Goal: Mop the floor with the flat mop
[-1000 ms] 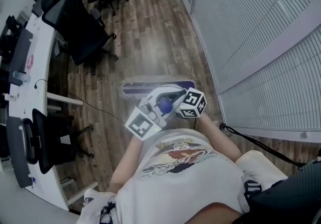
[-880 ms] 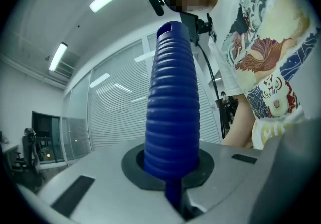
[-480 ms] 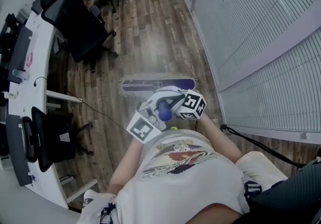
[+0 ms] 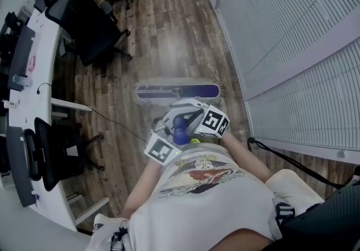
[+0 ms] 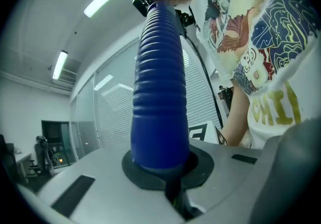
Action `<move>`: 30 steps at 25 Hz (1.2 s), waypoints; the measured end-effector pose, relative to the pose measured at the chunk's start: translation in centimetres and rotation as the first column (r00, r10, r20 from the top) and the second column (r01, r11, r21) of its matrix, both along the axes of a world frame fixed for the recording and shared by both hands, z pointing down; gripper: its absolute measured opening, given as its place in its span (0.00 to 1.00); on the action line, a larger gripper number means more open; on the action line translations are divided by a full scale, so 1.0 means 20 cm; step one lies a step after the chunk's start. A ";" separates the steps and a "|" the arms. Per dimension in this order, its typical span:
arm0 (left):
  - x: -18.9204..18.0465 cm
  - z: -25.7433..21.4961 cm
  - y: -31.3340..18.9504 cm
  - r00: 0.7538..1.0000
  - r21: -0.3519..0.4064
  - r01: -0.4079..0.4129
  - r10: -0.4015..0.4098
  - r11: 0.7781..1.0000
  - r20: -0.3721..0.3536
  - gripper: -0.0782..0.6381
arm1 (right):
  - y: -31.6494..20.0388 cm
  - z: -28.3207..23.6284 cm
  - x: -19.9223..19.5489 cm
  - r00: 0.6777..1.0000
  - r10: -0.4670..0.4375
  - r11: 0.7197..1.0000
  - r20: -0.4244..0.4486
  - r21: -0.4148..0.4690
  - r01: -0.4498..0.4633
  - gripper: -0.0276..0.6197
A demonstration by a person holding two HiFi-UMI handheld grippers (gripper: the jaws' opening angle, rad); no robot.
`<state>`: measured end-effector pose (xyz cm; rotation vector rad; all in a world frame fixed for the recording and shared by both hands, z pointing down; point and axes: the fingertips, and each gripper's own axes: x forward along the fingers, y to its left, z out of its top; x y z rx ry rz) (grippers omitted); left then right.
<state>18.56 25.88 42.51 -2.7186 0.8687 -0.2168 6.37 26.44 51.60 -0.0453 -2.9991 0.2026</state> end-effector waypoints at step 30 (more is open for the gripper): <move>-0.28 0.02 0.66 0.987 0.025 -0.147 0.145 0.989 0.070 0.51 | 0.56 0.16 -0.10 0.989 -0.084 0.996 -0.122 0.003 0.085 0.31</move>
